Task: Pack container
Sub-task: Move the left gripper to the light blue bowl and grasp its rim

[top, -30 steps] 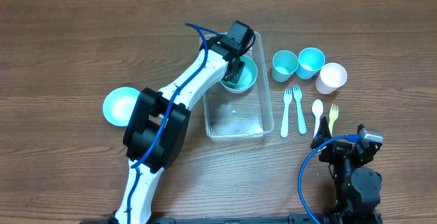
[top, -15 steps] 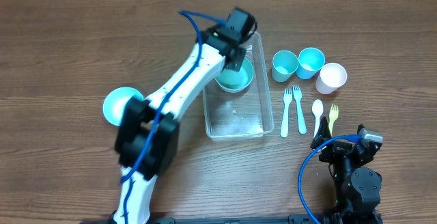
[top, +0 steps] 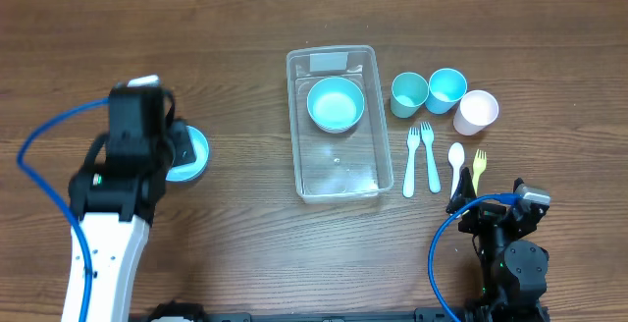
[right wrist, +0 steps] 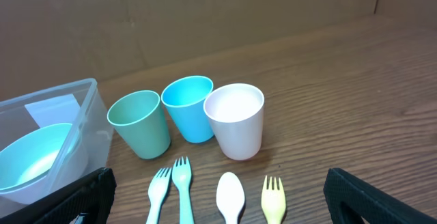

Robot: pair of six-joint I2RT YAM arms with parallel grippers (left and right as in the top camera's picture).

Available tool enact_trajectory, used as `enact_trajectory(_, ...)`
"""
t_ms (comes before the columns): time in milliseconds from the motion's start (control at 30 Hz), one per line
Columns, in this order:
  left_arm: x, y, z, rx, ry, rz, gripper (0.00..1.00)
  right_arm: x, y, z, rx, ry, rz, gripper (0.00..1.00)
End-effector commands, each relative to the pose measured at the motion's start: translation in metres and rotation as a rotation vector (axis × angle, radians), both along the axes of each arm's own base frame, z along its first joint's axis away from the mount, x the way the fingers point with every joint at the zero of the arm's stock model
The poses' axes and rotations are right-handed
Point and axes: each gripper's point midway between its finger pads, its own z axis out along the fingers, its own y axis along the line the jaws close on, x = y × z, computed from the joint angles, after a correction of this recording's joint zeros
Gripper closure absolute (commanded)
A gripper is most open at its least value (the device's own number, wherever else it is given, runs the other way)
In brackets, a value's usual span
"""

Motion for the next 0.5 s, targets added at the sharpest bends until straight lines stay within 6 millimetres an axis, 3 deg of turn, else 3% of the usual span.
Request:
enact_trajectory(0, -0.034, 0.034, -0.076, -0.083, 0.079, 0.158, 0.92, 0.0, 0.0, 0.002, 0.001, -0.012, 0.0, 0.0)
enact_trajectory(100, -0.046, 0.052, -0.129, -0.192, 0.125, 0.316, 0.81, 0.0, 0.0, 0.002, 0.0, -0.012, 0.0, 0.0)
enact_trajectory(133, -0.047, 0.056, -0.137, -0.208, 0.138, 0.355, 0.71, 0.0, 0.0, 0.002, 0.001, -0.012, 0.0, 0.0)
enact_trajectory(167, -0.044, 0.059, -0.147, -0.223, 0.155, 0.389, 0.23, 0.0, 0.0, 0.002, 0.0, -0.011, 0.0, 0.0)
enact_trajectory(200, -0.04, 0.061, -0.153, -0.222, 0.164, 0.391, 0.1, 0.0, 0.0, 0.002, 0.0, -0.012, 0.0, 0.0)
enact_trajectory(367, -0.022, 0.067, -0.177, -0.215, 0.173, 0.395, 0.06, 0.0, 0.0, 0.002, 0.001, -0.012, 0.0, 0.0)
enact_trajectory(467, -0.016, 0.068, -0.19, -0.22, 0.184, 0.395, 0.21, 0.0, 0.0, 0.002, 0.001, -0.012, 0.0, 0.0)
